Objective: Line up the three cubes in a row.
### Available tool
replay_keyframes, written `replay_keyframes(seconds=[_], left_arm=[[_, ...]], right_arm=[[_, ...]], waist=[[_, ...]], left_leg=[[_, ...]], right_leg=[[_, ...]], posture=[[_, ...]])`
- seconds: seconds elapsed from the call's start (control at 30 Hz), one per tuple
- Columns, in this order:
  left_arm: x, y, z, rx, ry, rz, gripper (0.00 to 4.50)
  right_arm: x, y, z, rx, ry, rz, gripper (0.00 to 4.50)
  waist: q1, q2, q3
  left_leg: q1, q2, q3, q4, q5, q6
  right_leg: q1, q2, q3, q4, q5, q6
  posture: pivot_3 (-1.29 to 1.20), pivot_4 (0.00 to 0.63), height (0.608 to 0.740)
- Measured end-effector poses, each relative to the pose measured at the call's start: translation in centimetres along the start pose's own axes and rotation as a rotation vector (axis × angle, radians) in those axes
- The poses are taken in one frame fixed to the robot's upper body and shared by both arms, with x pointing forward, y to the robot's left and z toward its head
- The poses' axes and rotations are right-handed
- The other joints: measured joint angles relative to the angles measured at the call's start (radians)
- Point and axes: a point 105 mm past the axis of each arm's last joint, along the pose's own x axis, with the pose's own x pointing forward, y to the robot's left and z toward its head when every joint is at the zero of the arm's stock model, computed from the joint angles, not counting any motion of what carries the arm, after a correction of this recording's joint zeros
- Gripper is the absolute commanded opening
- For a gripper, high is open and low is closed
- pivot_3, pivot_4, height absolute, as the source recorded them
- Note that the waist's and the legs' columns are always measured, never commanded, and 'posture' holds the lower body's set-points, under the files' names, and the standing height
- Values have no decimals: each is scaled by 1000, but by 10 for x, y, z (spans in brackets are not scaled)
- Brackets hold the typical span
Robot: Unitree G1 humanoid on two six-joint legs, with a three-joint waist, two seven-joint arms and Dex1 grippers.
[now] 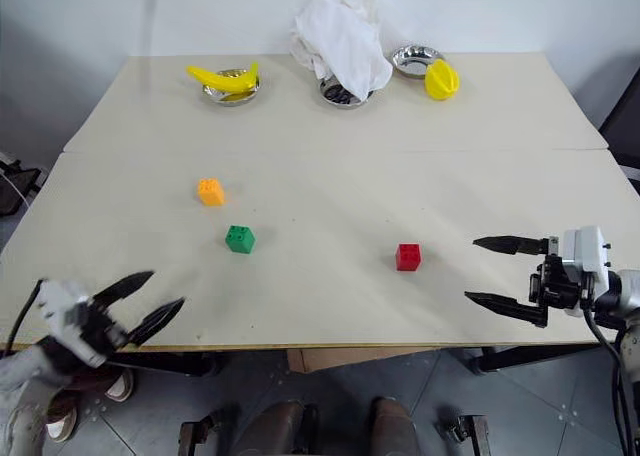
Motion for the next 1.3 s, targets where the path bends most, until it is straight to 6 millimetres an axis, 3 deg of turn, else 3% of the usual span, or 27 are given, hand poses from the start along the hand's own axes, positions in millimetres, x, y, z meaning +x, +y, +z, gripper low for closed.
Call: replay_keyframes(seconds=[0.1,0.2,0.47,0.53,0.6,0.9,1.13,1.3], left_arm=[[29,-10,13,19,14,6,4500],[57,-6,15,-58,51,118,4500],[101,-17,13,-136,154,208,4500],[104,-18,9,-145,182,210,4500],[103,-17,0,-169,239,228,4102],[105,-17,-4,-170,272,217,1588],[115,-28,0,-16,238,-14,1479],[120,-49,33,225,79,-408,1479]], right_arm=[[2,-2,3,-7,-1,9,4455],[4,-2,3,-2,7,17,4455],[12,1,6,2,-6,45,4455],[13,2,5,6,-7,49,4455],[14,3,5,10,-7,52,4500],[17,7,3,13,-2,57,4500],[15,10,-4,39,8,48,4500],[8,10,-5,46,29,31,4500]], waist=[[3,0,0],[5,0,0],[7,-1,1],[7,-1,1],[7,-1,1],[10,-1,1],[7,-1,1],[9,-1,1]], left_leg=[[0,0,0,0,0,0],[-1,0,0,2,0,0],[-1,-1,-1,8,0,-1],[-1,-1,-1,8,0,-1],[-1,-1,-1,8,-1,-1],[-1,-1,-1,9,-1,-1],[-1,-1,-1,9,-1,-2],[-2,-1,-1,10,-1,-1]], right_leg=[[-1,1,0,1,0,0],[-1,2,0,4,0,0],[-1,2,0,9,0,0],[-1,2,0,9,0,0],[-1,2,0,9,0,0],[-1,2,0,9,0,0],[-1,2,0,8,0,0],[0,2,-1,5,0,0]], posture=[[0,150,740],[0,150,740],[0,150,740],[0,150,740],[0,150,740],[0,150,740],[0,150,740],[0,150,740]])
